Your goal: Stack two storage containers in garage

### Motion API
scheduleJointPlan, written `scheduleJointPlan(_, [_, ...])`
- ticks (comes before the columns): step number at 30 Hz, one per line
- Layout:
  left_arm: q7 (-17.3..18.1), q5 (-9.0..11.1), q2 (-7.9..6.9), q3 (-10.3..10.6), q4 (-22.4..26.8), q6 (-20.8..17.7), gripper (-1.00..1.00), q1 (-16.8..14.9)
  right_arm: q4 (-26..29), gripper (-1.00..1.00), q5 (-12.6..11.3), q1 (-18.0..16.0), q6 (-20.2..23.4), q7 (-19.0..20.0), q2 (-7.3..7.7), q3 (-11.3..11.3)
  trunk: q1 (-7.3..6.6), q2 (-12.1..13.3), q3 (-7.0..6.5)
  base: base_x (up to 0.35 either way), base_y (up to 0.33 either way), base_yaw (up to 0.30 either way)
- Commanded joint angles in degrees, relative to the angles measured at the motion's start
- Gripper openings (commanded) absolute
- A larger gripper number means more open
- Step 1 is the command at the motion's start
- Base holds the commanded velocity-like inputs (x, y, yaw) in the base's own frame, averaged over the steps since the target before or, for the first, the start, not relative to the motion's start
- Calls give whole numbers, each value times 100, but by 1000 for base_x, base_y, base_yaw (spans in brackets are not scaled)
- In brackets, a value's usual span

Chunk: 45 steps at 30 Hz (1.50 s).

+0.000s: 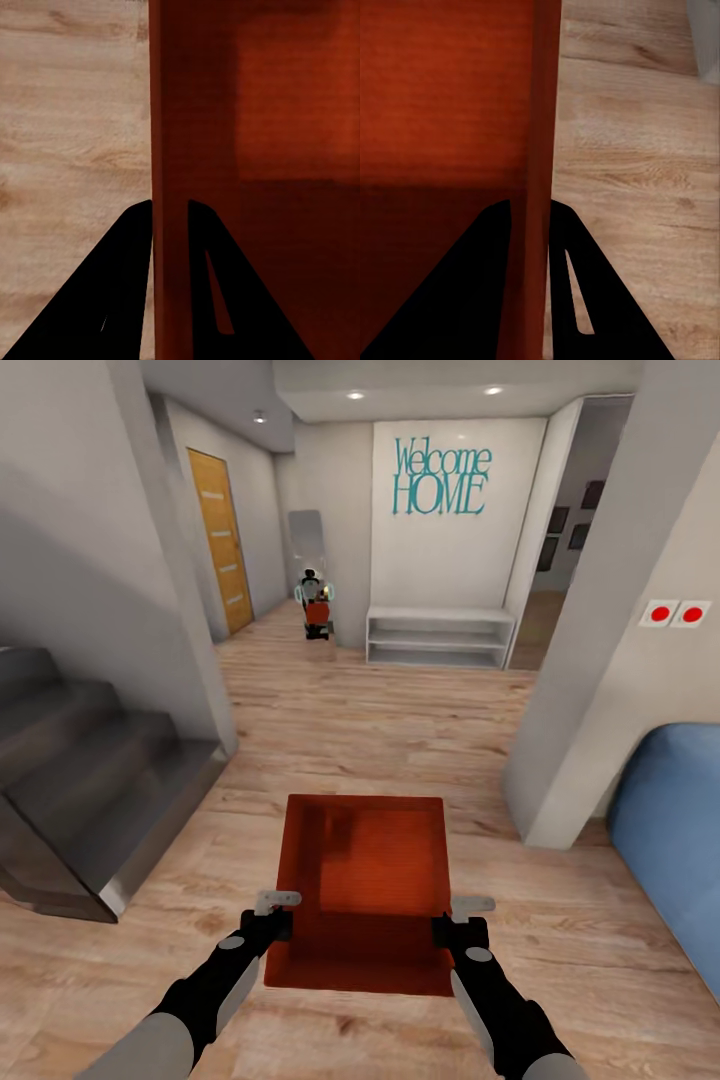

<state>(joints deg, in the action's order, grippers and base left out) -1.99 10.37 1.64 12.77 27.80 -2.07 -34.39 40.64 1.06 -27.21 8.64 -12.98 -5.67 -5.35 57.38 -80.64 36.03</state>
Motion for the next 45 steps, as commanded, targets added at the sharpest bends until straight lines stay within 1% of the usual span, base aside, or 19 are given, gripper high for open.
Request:
scheduleJointPlan(1, [-47, 53, 11, 58, -2, -21, -100, 3, 23, -100, 96, -4, 50, -55, -163, 17, 3, -2, 5, 338, 0, 0])
scheduleJointPlan(25, [-47, 56, 7, 59, -2, -14, -100, 3, 23, -100, 96, -4, 50, -53, -163, 16, 3, -2, 5, 333, 0, 0])
scheduleJointPlan(40, [-40, 90, 3, 59, 6, 26, -100, 3, 23, -100, 96, -4, 50, -46, -163, 16, 3, -2, 5, 39, 0, 0])
scheduleJointPlan(45, [-32, 81, 3, 59, 6, 103, -100, 3, 21, -100, 96, -4, 50, -46, -163, 16, -107, 198, -85, 0, 0, 0])
